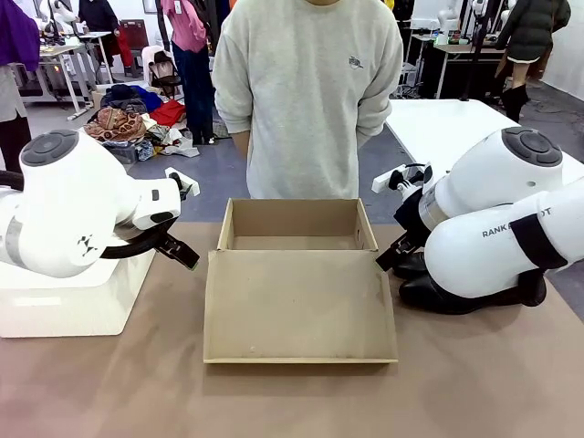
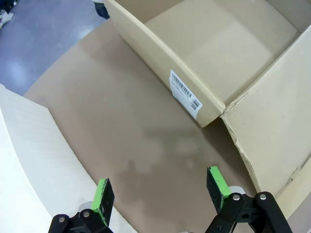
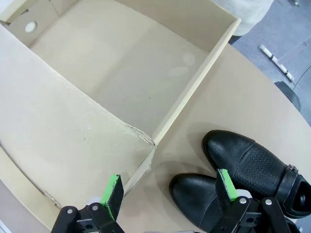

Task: Pack the shoes into the box.
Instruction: Place one shoe of the Shoes into the Shoes Box.

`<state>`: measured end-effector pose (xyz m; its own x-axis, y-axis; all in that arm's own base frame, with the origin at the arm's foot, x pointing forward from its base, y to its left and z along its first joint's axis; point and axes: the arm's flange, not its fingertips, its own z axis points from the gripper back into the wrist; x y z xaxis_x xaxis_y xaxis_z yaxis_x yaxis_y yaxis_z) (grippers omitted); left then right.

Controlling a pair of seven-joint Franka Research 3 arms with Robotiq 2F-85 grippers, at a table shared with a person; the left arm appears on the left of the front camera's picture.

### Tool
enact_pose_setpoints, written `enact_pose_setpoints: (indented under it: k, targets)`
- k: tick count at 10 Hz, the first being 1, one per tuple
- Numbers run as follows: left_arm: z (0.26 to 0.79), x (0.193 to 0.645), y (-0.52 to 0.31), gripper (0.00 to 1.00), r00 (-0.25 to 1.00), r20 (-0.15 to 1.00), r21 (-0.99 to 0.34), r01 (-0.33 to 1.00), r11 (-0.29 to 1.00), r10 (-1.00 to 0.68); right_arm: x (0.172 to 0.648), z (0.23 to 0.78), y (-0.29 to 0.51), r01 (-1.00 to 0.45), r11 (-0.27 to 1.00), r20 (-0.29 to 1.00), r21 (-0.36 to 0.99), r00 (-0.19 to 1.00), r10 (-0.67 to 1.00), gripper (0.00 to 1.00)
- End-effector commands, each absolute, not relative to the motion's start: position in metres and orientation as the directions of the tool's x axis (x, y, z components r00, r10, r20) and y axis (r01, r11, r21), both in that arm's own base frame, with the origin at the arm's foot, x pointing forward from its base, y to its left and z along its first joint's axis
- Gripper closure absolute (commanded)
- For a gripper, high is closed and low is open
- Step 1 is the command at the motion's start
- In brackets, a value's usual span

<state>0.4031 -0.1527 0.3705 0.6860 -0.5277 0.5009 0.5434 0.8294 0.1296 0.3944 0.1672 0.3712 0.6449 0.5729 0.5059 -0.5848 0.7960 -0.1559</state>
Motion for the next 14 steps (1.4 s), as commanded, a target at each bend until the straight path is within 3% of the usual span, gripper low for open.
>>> enact_pose_setpoints:
  k: [1, 4, 9, 12, 14]
  targets:
    - [0.37, 0.403, -0.153, 0.0, 0.686, 0.501, 0.13, 0.543, 0.829, -0.528, 0.394, 0.371, 0.167, -0.585, 0.796, 0.506, -0.156, 0.645, 0.573, 0.0]
    - [0.411, 0.398, -0.158, 0.0, 0.638, 0.531, 0.155, 0.574, 0.804, -0.558, 0.401, 0.411, 0.158, -0.594, 0.796, 0.527, -0.118, 0.642, 0.557, 0.0]
    - [0.498, 0.393, -0.162, 0.0, 0.593, 0.478, 0.159, 0.667, 0.728, -0.648, 0.397, 0.492, 0.144, -0.643, 0.751, 0.502, -0.151, 0.604, 0.618, 0.0]
    - [0.523, 0.388, -0.163, 0.0, 0.568, 0.474, 0.185, 0.683, 0.706, -0.673, 0.39, 0.51, 0.142, -0.663, 0.729, 0.495, -0.168, 0.583, 0.644, 0.0]
    - [0.532, 0.39, -0.161, 0.0, 0.506, 0.507, 0.187, 0.725, 0.662, -0.698, 0.389, 0.516, 0.135, -0.714, 0.685, 0.558, -0.144, 0.513, 0.652, 0.0]
